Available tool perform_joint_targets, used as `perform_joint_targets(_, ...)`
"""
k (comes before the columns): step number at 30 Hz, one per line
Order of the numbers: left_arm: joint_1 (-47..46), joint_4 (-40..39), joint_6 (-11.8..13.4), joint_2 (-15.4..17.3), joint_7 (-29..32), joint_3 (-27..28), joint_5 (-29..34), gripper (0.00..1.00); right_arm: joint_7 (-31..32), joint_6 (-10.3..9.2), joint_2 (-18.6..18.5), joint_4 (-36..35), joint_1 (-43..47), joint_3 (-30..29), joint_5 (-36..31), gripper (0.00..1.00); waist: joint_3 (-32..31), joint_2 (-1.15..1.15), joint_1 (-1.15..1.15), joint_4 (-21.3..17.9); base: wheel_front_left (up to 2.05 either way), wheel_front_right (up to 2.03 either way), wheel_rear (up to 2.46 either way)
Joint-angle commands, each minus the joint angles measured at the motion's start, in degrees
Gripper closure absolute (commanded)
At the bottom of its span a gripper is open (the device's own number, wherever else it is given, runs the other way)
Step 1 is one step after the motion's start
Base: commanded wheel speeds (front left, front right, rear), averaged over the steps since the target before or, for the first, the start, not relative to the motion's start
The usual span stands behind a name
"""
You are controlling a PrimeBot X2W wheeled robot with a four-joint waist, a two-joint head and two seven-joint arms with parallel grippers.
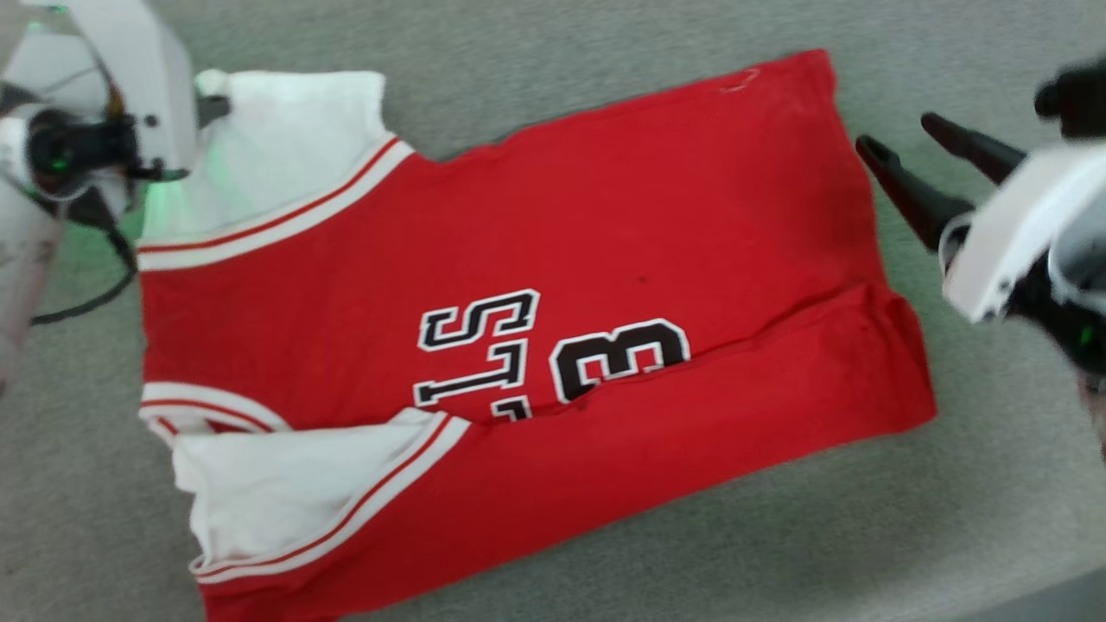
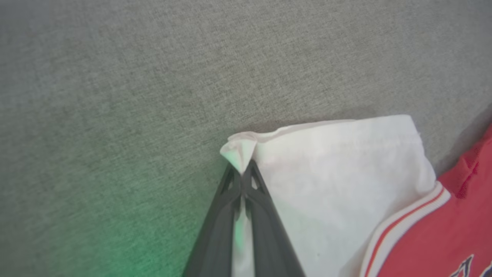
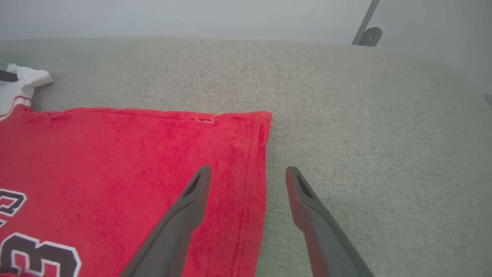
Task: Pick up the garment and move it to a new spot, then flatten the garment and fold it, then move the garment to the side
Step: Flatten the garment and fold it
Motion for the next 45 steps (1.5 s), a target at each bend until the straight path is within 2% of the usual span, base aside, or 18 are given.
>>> perform_joint_targets(1, 1.2, 0.0, -0.7, -1.9, 0.1, -1.0, 0.1, 1.00, 3.1, -0.05, -0.9, 2.0, -3.3, 1.3, 1.2, 0.00, 1.3, 0.00, 0.00, 2.3, 0.00, 0.00, 0.00)
perform_joint_targets(4, 0.3, -0.3, -1.5, -3.5, -0.1, -1.8, 0.5, 1.00, 11.4, -0.05, -2.4, 7.1, -9.0, 5.1, 3.9, 0.00, 2.3, 0.00, 0.00, 4.1, 0.00, 0.00, 0.00)
perform_joint_targets(6, -0.4, -0.4, -1.8, -4.3, -0.4, -2.2, 0.5, 1.00, 14.4, -0.05, -3.1, 9.9, -13.2, 5.9, 5.3, 0.00, 3.0, 0.00, 0.00, 5.3, 0.00, 0.00, 0.00)
perform_joint_targets(12, -2.0, -0.3, -1.9, -5.7, -1.2, -3.0, 0.4, 1.00, 16.3, -0.05, -3.8, 19.8, -21.4, 10.2, 2.8, 0.00, 4.8, 0.00, 0.00, 7.3, 0.00, 0.00, 0.00)
perform_joint_targets(16, -2.3, -0.2, -1.9, -6.1, -1.7, -3.6, 0.3, 1.00, 17.1, -0.03, -2.2, 25.0, -23.9, 14.0, 3.8, 0.00, 5.8, 0.00, 0.00, 8.1, 0.00, 0.00, 0.00)
perform_joint_targets(17, -2.4, -0.2, -1.9, -6.2, -1.9, -3.7, 0.1, 1.00, 17.1, -0.02, -1.5, 26.1, -24.0, 14.6, 4.8, 0.25, 5.9, 0.00, 0.00, 8.2, 0.00, 0.00, 0.00)
perform_joint_targets(18, -2.3, -0.3, -1.9, -6.3, -2.0, -3.9, -0.1, 1.00, 17.4, -0.02, -1.0, 27.0, -24.1, 15.3, 5.5, 0.91, 6.0, 0.00, 0.00, 8.3, 0.00, 0.00, 0.00)
perform_joint_targets(19, -2.3, -0.3, -1.9, -6.3, -2.0, -3.9, -0.1, 1.00, 17.4, -0.02, -1.0, 27.0, -24.1, 15.3, 5.5, 0.91, 6.0, 0.00, 0.00, 8.3, 0.00, 0.00, 0.00)
perform_joint_targets(20, -2.2, -0.5, -1.9, -6.4, -2.3, -4.1, -0.1, 1.00, 17.5, 0.01, -0.6, 27.4, -24.2, 16.3, 6.2, 1.00, 6.0, 0.00, 0.00, 8.4, 0.00, 0.00, 0.00)
perform_joint_targets(22, -1.9, -1.2, -1.9, -6.4, -3.6, -4.2, -0.6, 1.00, 16.9, 0.01, -0.5, 28.1, -24.4, 17.8, 7.4, 1.00, 5.9, 0.00, 0.00, 8.7, 0.00, 0.00, 0.00)
perform_joint_targets(27, -0.5, -3.9, -2.0, -6.3, -9.3, -2.6, -4.0, 1.00, 11.4, -0.01, -2.9, 27.9, -24.2, 20.2, 9.2, 1.00, 2.6, 0.00, 0.00, 10.0, 0.00, 0.00, 0.00)
perform_joint_targets(33, 3.7, -11.0, -2.0, -3.5, -14.8, -0.6, -10.6, 1.00, 4.3, -0.03, -7.5, 24.6, -21.3, 23.5, 13.1, 1.00, -5.1, 0.00, 0.00, 12.3, 0.00, 0.00, 0.00)
perform_joint_targets(38, 8.7, -20.6, -2.0, 0.3, -17.5, -1.6, -13.4, 1.00, 0.8, -0.03, -12.2, 19.7, -16.3, 25.8, 16.2, 1.00, -10.0, 0.00, 0.00, 14.3, 0.00, 0.00, 0.00)
perform_joint_targets(45, 19.2, -35.4, -2.0, 7.7, -23.4, -3.5, -15.8, 1.00, -1.9, -0.03, -19.9, 10.4, -6.7, 28.0, 20.2, 1.00, -14.6, 0.00, 0.00, 16.4, 0.00, 0.00, 0.00)
